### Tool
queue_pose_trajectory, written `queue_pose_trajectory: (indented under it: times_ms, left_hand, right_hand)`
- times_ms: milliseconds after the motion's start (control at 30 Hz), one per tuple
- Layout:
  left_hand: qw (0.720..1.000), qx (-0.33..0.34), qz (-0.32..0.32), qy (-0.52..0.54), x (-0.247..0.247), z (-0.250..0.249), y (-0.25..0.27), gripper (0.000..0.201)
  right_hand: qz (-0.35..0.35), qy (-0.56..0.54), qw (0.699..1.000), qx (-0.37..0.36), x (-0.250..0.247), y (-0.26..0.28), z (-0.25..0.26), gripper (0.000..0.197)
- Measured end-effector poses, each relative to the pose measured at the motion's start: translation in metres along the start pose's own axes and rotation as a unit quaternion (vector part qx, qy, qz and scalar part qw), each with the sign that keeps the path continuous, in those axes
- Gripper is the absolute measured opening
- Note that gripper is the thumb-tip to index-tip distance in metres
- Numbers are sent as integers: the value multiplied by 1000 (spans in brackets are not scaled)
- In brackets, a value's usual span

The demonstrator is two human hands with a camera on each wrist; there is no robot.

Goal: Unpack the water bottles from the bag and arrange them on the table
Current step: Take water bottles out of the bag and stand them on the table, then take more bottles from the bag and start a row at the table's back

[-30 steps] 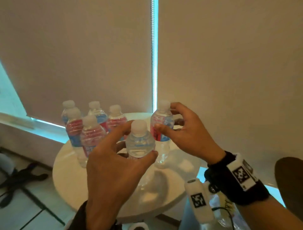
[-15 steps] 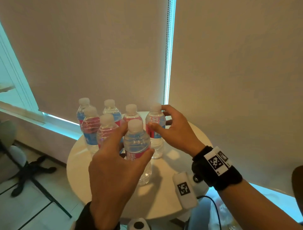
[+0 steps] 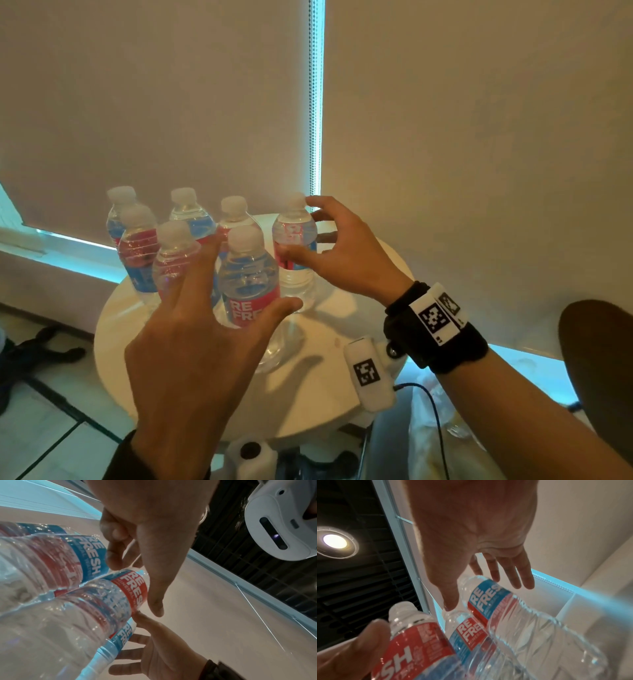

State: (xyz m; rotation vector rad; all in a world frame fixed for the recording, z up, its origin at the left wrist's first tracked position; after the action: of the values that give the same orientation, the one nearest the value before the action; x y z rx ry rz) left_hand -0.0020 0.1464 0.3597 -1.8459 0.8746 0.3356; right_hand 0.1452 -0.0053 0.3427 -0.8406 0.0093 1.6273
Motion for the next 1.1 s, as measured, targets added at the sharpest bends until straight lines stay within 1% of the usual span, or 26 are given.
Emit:
queue_pose_trajectory:
  times_ms: [33, 67, 100, 133, 167, 200, 267, 300, 333, 367, 400, 433, 467, 533, 600, 633, 700, 767, 833, 867, 900, 967, 1000, 1033, 1100]
  left_hand:
    - [1000, -12, -3, 8, -9, -5, 6, 98]
    - [999, -24, 8, 33, 3, 8, 1, 97]
    - [996, -39, 57, 61, 16, 11, 7, 95]
    - [984, -31, 152, 90, 31, 18, 15, 94]
    - [975, -37, 182, 126, 42, 21, 21, 92]
    - [972, -15, 183, 149, 47, 15, 14, 85]
    - [960, 64, 189, 197, 49, -31, 22, 53]
    - [966, 92, 147, 191, 40, -57, 29, 38]
    - [950, 142, 151, 232, 36, -84, 45, 27]
    - [936, 201, 139, 252, 30, -108, 69, 20]
    - [919, 252, 127, 276, 48, -119, 83, 15]
    - [909, 261, 158, 282, 65, -132, 103, 12]
    - [892, 266, 195, 310, 90, -137, 114, 12]
    - [859, 235, 294, 346, 145, -152, 142, 16]
    - [828, 195, 422, 313, 204, -161, 181, 24]
    - [820, 184, 463, 280, 234, -164, 200, 26]
    - [808, 165, 516, 233, 284, -168, 233, 24]
    - [800, 126, 545, 218, 326, -166, 257, 26]
    - [807, 107, 546, 199, 362, -164, 274, 32]
    - [811, 95, 544, 194, 378, -163, 279, 35]
    - [810, 76, 547, 199, 390, -164, 283, 37]
    - [803, 41, 550, 227, 409, -173, 287, 48]
    - [796, 19, 553, 244, 418, -177, 288, 51]
    - [786, -3, 560, 262, 424, -183, 288, 55]
    - [773, -28, 566, 284, 438, -193, 288, 70]
  right_hand:
    - [-4, 6, 1000, 6, -7, 5, -3, 77]
    - [-11, 12, 1000, 9, -17, 11, -5, 75]
    - [-22, 17, 1000, 11, -31, 19, -7, 71]
    - [-35, 21, 999, 13, -46, 29, -10, 65]
    - [-47, 26, 998, 18, -63, 40, -15, 58]
    - [-56, 34, 997, 27, -81, 51, -21, 51]
    - [-79, 53, 994, 50, -119, 79, -37, 42]
    - [-99, 56, 991, 66, -140, 96, -47, 39]
    - [-125, 53, 987, 86, -160, 114, -59, 34]
    - [-151, 52, 981, 109, -180, 134, -73, 31]
    - [-175, 55, 974, 133, -196, 156, -88, 28]
    - [-190, 67, 966, 159, -209, 178, -105, 25]
    - [-198, 83, 958, 189, -217, 201, -123, 23]
    - [-196, 110, 941, 251, -223, 246, -166, 19]
    - [-182, 128, 926, 306, -214, 289, -206, 14]
    - [-168, 133, 917, 337, -205, 310, -228, 12]
    - [-128, 133, 899, 398, -178, 348, -267, 13]
    - [-102, 128, 883, 440, -151, 376, -296, 19]
    - [-98, 101, 874, 465, -129, 392, -312, 30]
    - [-109, 84, 872, 469, -121, 394, -316, 35]
    - [-130, 75, 870, 469, -117, 395, -321, 42]
    - [-199, 73, 862, 460, -118, 395, -332, 56]
    - [-240, 71, 855, 455, -120, 396, -338, 58]
    - [-264, 76, 844, 460, -121, 400, -349, 58]
    - [-278, 94, 826, 481, -119, 404, -365, 60]
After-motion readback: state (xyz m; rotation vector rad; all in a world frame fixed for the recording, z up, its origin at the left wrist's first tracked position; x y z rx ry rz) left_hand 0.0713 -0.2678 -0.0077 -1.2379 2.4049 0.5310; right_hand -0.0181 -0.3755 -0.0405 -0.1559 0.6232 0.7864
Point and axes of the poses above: each hand's wrist, its own y-axis away from the middle knuckle, its own x-axis out of the palm, z = x × y, the point moved 10 cm from there along -y, towards the middle knuckle, and after that the axes turned 1 degree about y, right-handed, at the moved point
